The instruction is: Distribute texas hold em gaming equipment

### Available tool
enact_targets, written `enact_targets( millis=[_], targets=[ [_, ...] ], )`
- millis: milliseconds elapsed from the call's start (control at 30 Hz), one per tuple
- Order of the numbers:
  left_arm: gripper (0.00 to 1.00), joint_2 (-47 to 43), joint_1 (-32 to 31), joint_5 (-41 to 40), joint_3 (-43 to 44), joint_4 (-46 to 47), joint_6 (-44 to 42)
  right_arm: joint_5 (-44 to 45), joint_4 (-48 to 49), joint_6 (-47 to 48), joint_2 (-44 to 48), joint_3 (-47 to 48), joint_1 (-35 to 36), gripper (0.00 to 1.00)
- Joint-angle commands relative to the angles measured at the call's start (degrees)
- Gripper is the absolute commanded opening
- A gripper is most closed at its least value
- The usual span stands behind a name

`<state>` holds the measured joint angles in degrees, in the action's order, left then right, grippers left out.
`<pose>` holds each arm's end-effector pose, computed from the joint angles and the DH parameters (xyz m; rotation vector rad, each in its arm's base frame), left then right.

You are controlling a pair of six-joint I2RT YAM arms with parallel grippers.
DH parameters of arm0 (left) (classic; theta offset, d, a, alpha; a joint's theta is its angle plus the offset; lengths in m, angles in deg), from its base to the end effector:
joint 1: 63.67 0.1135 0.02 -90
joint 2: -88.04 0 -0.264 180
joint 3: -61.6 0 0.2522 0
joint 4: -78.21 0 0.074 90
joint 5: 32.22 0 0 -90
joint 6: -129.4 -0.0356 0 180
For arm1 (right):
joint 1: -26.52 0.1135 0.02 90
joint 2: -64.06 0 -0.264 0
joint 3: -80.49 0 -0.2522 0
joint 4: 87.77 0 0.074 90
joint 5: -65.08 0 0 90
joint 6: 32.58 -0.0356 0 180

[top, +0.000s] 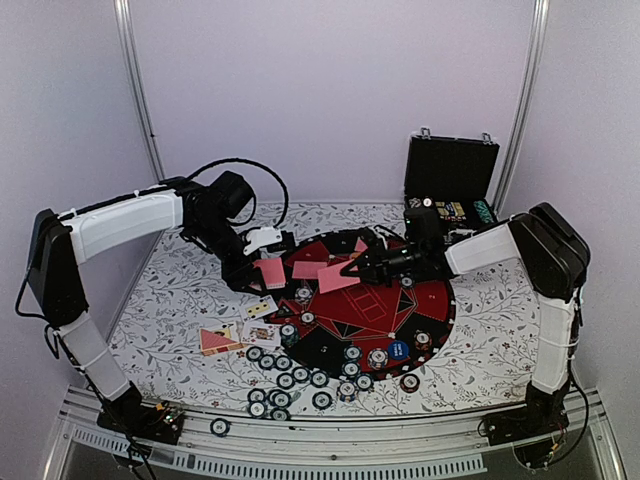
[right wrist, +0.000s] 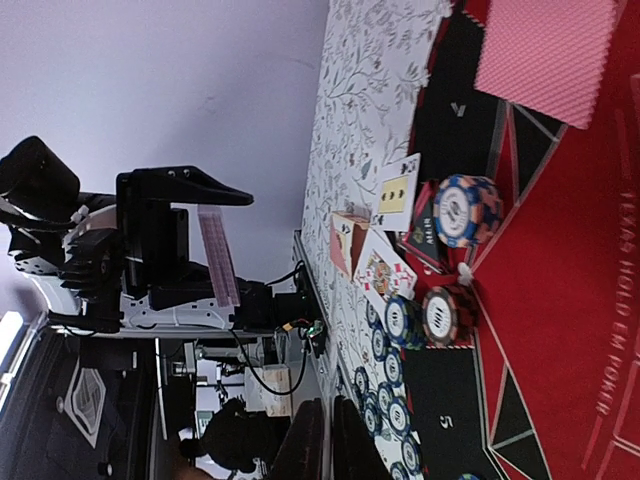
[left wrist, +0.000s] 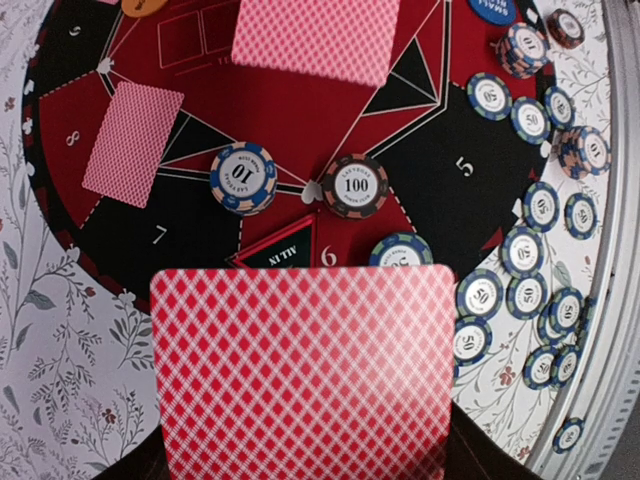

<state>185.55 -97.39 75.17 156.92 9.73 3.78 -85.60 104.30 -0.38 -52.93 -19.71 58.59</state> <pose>0.2788 -0.1989 0.2637 1.6358 2.2381 -0.4159 0.3424 0.2512 0.1575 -0.3151 2.3801 1.9425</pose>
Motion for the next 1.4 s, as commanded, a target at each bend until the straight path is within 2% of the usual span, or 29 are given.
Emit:
enact_targets(
  millis=[0, 200, 567, 600, 767, 800, 1067, 1200, 1367],
  targets=[
    [0.18, -1.5, -0.4, 1.4, 0.2, 0.8, -0.5, 1.1, -11.0, 9.1, 6.2, -6.2, -3.8, 0.08],
    [0.18, -1.4, -0.4, 1.8, 0.4, 0.7, -0.7, 5.3, -21.2, 19.5, 8.4, -11.0, -4.9, 0.1],
    [0.18, -1.0, -0.6, 1.9, 1.6, -0.4, -0.6, 12.7, -29.8, 26.8, 8.1, -11.7, -4.9, 0.12],
    [0.18, -1.0, -0.6, 1.9, 1.6, -0.4, -0.6, 14.1, -30.8, 27.2, 8.2, -11.4, -4.9, 0.14],
    [0.18, -1.2, -0.6, 1.9, 1.3, -0.5, -0.7, 20.1, -34.9, 30.3, 10.5, -10.7, -4.9, 0.4],
    [0.18, -1.1, -0.6, 2.0, 1.3, -0.5, -0.7, 21.1, -35.9, 30.9, 11.1, -10.3, -4.9, 0.42],
    [0.18, -0.9, -0.6, 2.6, 1.7, -0.5, -0.6, 27.4, -42.7, 33.9, 16.9, -4.8, -4.8, 0.5],
    [0.18, -1.2, -0.6, 2.6, 1.8, -0.4, -0.8, 21.6, -37.5, 32.0, 18.9, -3.7, -4.3, 0.55],
    [0.18, -0.9, -0.6, 3.0, 2.3, -0.3, -0.7, 10.6, -20.8, 22.3, 17.6, -3.0, -1.1, 0.7]
  ],
)
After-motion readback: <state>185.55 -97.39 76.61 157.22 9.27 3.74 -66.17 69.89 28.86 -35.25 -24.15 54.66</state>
